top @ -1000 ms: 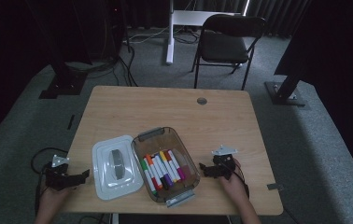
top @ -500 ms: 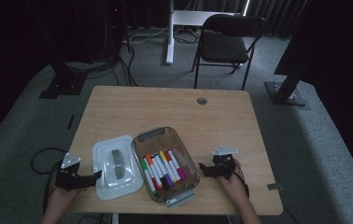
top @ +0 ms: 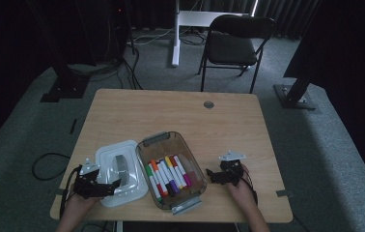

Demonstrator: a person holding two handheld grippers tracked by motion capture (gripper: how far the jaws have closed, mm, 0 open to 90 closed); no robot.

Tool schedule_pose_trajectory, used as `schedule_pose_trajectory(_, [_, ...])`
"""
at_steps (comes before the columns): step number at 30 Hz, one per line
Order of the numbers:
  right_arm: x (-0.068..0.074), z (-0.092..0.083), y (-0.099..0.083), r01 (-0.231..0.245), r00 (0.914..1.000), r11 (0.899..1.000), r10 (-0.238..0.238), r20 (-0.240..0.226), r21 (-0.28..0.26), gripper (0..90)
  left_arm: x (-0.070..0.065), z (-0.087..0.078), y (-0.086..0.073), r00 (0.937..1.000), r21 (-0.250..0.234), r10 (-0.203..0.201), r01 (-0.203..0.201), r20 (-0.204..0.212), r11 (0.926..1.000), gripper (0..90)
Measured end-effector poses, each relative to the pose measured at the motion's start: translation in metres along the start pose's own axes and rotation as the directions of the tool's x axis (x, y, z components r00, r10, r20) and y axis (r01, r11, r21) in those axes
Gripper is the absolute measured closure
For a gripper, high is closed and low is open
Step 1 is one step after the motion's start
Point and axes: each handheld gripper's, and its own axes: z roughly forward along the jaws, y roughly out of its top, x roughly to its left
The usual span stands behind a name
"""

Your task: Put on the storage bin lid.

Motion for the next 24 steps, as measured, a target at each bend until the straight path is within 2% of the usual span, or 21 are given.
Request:
schedule_pose_trajectory(10, [0.000,0.000,0.000,0.002,1.0000,1.000,-0.002,0.000,0.001,12.3,-0.017,0.012,0.009,1.0000,0.002,-0.001,0.001,0.009,1.0000,1.9])
schedule_pose_trajectory(13, [0.000,0.000,0.000,0.002,1.0000,1.000,-0.002,-0.001,0.001,12.3,-0.023,0.018,0.014,0.9999,-0.001,0.010,-0.010,-0.005,1.0000,2.0])
schedule_pose_trajectory(14, [0.000,0.000,0.000,0.002,1.0000,1.000,-0.002,-0.001,0.001,12.3,-0.023,0.018,0.014,0.9999,-0.001,0.010,-0.010,-0.005,1.0000,3.7])
schedule_pose_trajectory(15, [0.000,0.000,0.000,0.002,1.0000,1.000,-0.002,0.000,0.001,12.3,-0.024,0.022,0.015,0.9998,-0.003,0.003,-0.003,-0.022,1.0000,4.7])
schedule_pose_trajectory(19, [0.000,0.000,0.000,0.001,1.0000,1.000,-0.001,0.000,0.001,12.3,-0.024,0.028,0.015,0.9995,-0.001,-0.008,0.008,-0.030,1.0000,8.6])
schedule_pose_trajectory(20, [0.000,0.000,0.000,0.000,1.0000,1.000,0.000,0.002,0.000,12.3,-0.024,0.029,0.015,0.9995,-0.006,-0.012,0.012,-0.031,0.9999,13.8])
schedule_pose_trajectory(22, [0.000,0.000,0.000,0.000,1.0000,1.000,0.000,0.001,0.000,12.3,-0.024,0.033,0.014,0.9992,0.001,-0.020,0.020,-0.034,0.9998,16.1])
schedule_pose_trajectory(24, [0.000,0.000,0.000,0.001,1.0000,1.000,-0.001,0.001,0.000,12.6,-0.024,0.034,0.014,0.9992,-0.004,-0.019,0.019,-0.035,0.9998,24.1])
